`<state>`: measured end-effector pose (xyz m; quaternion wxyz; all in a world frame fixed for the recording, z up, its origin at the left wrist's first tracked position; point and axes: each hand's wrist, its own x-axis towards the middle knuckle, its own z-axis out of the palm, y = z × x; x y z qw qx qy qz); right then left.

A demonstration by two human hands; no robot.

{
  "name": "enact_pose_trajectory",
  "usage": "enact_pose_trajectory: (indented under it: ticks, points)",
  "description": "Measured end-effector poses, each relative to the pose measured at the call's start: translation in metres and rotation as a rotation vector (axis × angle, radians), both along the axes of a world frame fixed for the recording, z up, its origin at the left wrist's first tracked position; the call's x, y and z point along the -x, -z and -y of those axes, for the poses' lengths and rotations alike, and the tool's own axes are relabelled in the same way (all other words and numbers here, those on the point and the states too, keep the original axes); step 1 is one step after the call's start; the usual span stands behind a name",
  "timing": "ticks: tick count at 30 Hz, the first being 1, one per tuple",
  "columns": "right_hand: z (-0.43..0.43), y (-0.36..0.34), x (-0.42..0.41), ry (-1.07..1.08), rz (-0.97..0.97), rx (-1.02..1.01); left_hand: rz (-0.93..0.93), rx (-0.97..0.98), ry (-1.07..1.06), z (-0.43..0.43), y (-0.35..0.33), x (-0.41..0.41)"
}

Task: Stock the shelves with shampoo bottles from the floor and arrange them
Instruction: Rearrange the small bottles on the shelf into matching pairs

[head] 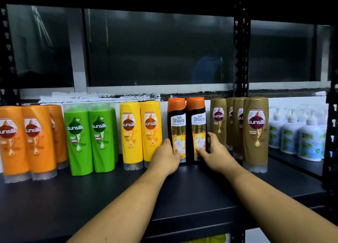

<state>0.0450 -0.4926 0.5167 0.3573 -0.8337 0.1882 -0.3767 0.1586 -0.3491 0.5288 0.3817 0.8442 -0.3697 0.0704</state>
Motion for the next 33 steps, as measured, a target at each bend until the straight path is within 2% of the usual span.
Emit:
enact_pose_trajectory:
  ticks: [4,8,10,14,18,22,27,30,33]
  points:
    - [-0.007,0.001,0.005,0.062,-0.120,0.086,0.083,-0.202,0.016,-0.011,0.001,0.009]
    - [-0.013,0.000,0.021,0.071,-0.453,0.199,0.192,-0.429,0.040,-0.030,0.003,0.027]
    - [-0.018,0.000,0.035,0.059,-0.541,0.235,0.193,-0.467,0.098,-0.040,0.003,0.039]
    - [-0.030,-0.002,0.074,-0.004,-0.599,0.300,0.163,-0.500,0.243,-0.048,0.005,0.058]
    - [-0.038,-0.005,0.121,-0.004,-0.582,0.354,0.210,-0.530,0.372,-0.044,0.006,0.073]
    - [-0.023,-0.003,0.157,0.193,-0.446,0.339,0.227,-0.531,0.456,-0.029,0.003,0.094]
    - [0.007,-0.004,0.169,0.391,-0.151,0.041,0.223,-0.536,0.500,0.001,0.001,0.112]
    - [0.021,-0.006,0.162,0.355,-0.107,-0.120,0.215,-0.546,0.487,0.015,0.000,0.115]
    - [0.027,-0.010,0.157,0.257,-0.113,-0.142,0.191,-0.553,0.435,0.024,0.000,0.113]
